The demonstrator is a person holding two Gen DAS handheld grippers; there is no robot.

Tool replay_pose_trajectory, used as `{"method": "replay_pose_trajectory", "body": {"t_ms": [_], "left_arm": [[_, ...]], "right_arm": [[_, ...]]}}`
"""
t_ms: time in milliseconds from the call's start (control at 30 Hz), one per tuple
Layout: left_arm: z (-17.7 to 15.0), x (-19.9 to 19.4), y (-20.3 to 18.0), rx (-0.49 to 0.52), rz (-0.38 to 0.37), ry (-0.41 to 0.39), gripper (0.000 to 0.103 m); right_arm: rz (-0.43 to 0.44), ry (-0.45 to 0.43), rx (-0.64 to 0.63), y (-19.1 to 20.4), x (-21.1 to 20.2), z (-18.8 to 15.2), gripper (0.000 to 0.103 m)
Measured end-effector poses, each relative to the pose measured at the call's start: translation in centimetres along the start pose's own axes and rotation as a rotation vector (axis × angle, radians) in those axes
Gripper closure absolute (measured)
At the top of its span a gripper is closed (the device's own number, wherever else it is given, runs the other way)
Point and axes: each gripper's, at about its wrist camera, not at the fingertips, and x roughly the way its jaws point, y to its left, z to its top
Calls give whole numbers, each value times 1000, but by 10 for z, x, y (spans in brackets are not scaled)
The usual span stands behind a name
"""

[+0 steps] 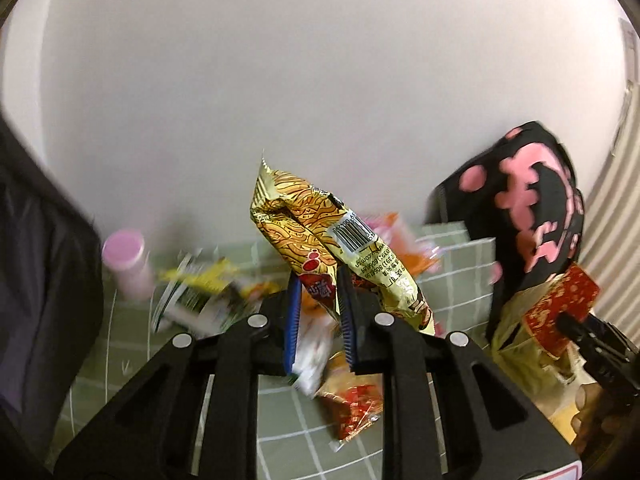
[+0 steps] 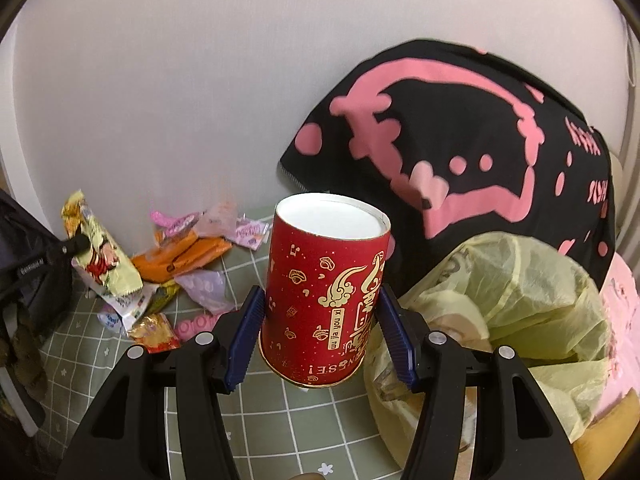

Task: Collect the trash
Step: 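Lift the red cup with the right tool while the left tool grasps the gold snack wrapper, then carry both items over the yellow trash bag and release them inside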

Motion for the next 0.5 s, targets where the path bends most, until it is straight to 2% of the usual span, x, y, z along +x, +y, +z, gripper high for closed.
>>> {"method": "replay_pose_trajectory", "body": {"t_ms": [267, 500], "left_arm": [[34, -2, -64, 147, -116, -70, 86], [47, 6, -143, 269, -271, -95, 86]], "right_arm": [[-62, -85, 24, -26, -28, 18, 49], [-200, -158, 65, -79, -66, 27, 49]]}}
